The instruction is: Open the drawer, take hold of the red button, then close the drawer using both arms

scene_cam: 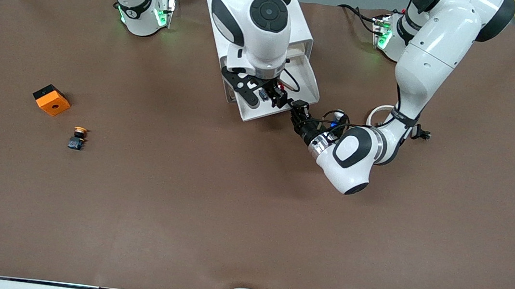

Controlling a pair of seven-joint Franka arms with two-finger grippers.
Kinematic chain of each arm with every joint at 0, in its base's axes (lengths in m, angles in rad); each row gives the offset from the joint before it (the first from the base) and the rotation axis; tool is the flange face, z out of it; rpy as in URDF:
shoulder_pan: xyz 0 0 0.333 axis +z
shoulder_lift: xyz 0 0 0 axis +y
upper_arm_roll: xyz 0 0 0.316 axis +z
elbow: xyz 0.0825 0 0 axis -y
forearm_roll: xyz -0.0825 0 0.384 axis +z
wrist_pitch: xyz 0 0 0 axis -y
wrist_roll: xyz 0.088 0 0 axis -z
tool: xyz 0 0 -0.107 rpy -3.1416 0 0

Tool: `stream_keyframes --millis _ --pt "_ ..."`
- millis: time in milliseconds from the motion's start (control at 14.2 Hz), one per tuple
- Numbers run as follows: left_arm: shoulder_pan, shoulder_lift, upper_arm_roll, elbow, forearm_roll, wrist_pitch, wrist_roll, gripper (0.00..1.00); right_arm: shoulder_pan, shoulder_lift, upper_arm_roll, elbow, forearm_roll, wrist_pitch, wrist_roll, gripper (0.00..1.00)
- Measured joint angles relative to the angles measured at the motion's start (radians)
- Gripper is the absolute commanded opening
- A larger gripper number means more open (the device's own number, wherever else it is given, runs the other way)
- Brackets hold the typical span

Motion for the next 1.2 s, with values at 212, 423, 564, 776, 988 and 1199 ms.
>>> stream_keyframes --millis 212,423,564,776,988,1199 --pt "0.008 0.009 0.003 0.02 0.018 0.016 0.004 1.0 0.024 0.021 0.0 -0.02 0.0 0.002 0.002 1.0" --pt "0.023 0.011 0.006 0.058 0.131 0.015 0.034 1.0 0.026 0.034 -0.001 -0.063 0.001 0.063 0.002 1.0" --pt "0.018 0.011 0.005 0.091 0.179 0.015 0.037 1.0 0.026 0.038 -0.002 -0.089 0.02 0.101 0.002 1.0" --pt "0.024 0.01 0.007 0.137 0.204 0.015 0.038 1.0 0.024 0.045 -0.011 -0.104 0.042 0.108 0.003 1.0" --pt "0.045 0.01 0.007 0.206 0.304 0.015 0.05 1.0 0.006 0.049 -0.015 -0.116 0.049 0.108 0.004 1.0" --pt "0.062 0.01 0.008 0.267 0.435 0.015 0.116 1.0 -0.003 0.05 -0.016 -0.126 0.052 0.108 0.004 0.96"
